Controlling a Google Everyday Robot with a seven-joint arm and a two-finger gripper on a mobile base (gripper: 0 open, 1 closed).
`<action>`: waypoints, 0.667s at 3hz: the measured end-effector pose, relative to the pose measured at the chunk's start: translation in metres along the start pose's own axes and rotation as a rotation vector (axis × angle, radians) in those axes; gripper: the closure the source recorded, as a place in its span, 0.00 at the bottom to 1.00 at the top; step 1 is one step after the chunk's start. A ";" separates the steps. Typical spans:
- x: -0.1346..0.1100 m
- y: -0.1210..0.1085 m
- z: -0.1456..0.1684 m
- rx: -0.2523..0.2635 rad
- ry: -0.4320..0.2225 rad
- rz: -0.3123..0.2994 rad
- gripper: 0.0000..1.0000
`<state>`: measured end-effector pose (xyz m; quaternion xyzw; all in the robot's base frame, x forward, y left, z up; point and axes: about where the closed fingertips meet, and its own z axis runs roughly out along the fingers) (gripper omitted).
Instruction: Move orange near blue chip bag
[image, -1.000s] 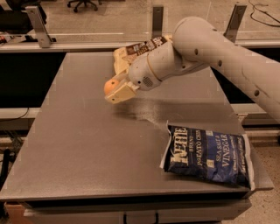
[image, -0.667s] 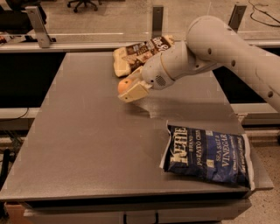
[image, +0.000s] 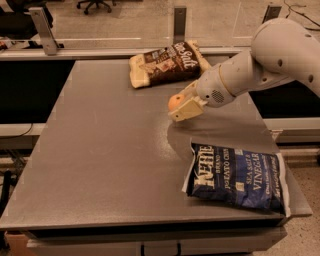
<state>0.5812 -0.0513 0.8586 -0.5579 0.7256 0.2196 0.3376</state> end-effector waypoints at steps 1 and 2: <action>0.026 0.004 -0.028 0.034 0.042 0.051 1.00; 0.044 0.012 -0.040 0.033 0.074 0.091 0.84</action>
Offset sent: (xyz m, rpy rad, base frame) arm -0.0441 -0.0790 -0.0136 -0.0793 0.1108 -0.1318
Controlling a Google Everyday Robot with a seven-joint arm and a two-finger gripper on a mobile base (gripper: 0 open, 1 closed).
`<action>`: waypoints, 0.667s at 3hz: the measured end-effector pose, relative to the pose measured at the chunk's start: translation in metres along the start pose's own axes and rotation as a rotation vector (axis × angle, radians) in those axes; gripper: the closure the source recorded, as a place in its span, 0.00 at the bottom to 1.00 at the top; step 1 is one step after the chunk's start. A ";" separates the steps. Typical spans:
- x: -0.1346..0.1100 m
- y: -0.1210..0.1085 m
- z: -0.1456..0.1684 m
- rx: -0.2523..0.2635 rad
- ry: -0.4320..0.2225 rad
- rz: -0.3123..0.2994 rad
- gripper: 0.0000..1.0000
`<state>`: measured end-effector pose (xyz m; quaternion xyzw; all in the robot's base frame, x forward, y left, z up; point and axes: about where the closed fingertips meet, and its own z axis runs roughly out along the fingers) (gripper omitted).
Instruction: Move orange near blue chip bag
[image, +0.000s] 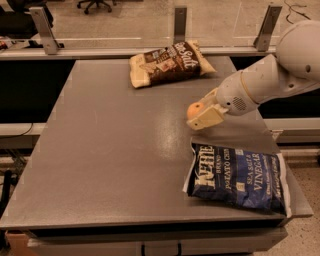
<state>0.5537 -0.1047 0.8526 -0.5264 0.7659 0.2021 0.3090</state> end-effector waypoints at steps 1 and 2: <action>0.013 0.007 0.001 -0.019 0.027 0.027 0.60; 0.020 0.010 -0.001 -0.024 0.042 0.043 0.37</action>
Offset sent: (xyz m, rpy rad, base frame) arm -0.0192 -0.0210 -0.0164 -0.0328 0.0798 -0.0345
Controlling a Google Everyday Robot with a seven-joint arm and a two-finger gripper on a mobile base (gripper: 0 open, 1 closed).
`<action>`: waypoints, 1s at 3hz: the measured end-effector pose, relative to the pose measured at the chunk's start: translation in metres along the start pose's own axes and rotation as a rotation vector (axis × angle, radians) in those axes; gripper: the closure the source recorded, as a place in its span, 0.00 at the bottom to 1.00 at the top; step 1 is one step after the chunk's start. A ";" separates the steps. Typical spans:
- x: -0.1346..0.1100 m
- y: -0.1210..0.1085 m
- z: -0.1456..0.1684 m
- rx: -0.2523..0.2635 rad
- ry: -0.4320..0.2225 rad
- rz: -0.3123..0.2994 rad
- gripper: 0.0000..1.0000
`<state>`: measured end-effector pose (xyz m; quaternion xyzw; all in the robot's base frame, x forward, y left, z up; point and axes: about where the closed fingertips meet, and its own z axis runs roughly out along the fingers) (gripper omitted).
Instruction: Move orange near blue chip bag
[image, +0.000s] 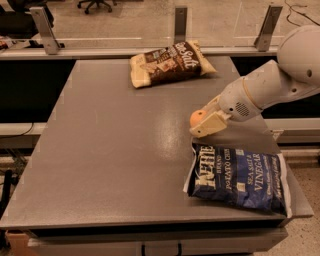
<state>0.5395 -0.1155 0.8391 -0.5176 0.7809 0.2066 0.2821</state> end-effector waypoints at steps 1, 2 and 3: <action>0.003 0.003 -0.003 -0.005 0.013 0.011 0.13; 0.005 0.006 -0.003 -0.010 0.020 0.019 0.00; 0.005 0.006 -0.004 -0.011 0.022 0.020 0.00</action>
Offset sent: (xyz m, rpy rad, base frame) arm -0.0111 -0.0077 -0.0002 -0.0140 0.0385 -0.0166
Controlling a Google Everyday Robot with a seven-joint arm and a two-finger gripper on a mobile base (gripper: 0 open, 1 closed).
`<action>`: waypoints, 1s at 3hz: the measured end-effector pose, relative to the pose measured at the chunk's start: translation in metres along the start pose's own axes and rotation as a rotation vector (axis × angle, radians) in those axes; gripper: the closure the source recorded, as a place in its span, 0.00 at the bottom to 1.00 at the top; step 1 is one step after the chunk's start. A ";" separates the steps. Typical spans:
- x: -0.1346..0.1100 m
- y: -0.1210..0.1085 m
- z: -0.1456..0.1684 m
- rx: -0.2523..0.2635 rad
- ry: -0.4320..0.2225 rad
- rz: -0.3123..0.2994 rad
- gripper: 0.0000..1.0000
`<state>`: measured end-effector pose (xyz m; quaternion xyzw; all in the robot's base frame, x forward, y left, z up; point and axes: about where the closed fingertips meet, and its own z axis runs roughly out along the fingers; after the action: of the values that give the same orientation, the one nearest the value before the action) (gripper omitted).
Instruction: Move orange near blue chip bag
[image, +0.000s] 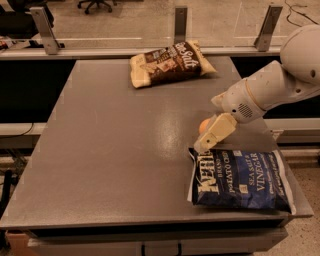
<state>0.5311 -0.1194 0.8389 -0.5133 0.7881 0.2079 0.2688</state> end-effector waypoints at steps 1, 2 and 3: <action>-0.002 -0.006 -0.019 0.030 -0.031 -0.003 0.00; -0.007 -0.019 -0.065 0.103 -0.104 -0.028 0.00; -0.008 -0.038 -0.130 0.220 -0.204 -0.084 0.00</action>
Offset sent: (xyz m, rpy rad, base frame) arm 0.0111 -0.0937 0.1173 0.1165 -0.2808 -0.1062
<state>0.5418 -0.2066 0.9421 -0.4894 0.7525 0.1601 0.4106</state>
